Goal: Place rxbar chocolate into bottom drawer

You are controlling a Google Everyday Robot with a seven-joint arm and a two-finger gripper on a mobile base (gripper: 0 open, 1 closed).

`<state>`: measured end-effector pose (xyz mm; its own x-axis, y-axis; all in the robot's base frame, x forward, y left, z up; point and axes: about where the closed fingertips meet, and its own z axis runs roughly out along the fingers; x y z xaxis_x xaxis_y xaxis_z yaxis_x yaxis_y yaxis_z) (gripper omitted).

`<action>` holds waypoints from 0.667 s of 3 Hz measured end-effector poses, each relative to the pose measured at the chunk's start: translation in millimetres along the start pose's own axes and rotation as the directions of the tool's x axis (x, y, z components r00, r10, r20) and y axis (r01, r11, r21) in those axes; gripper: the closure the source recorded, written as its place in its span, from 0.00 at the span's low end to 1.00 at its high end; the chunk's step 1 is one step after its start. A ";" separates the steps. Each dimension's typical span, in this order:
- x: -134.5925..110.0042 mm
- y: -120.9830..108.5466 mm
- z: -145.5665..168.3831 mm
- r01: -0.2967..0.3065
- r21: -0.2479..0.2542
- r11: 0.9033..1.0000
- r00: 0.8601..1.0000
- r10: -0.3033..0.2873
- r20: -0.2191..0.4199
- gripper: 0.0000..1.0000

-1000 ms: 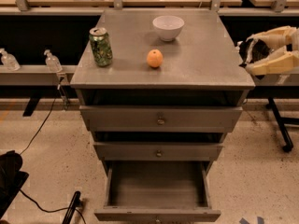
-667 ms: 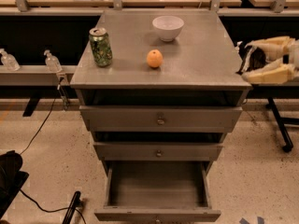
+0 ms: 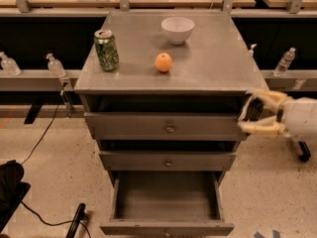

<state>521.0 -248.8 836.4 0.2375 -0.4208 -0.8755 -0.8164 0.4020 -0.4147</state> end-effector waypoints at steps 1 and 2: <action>26.6 49.9 27.1 -0.068 -0.091 0.994 0.998 0.068 -0.004 1.00; 81.0 66.7 28.7 -0.099 -0.126 0.987 0.994 0.093 -0.053 1.00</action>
Offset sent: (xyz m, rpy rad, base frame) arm -0.0149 -0.0035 -0.1516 -0.0418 0.2167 0.0746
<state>500.9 -232.7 730.8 0.1324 -0.4244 -0.8958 -0.8955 0.3362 -0.2916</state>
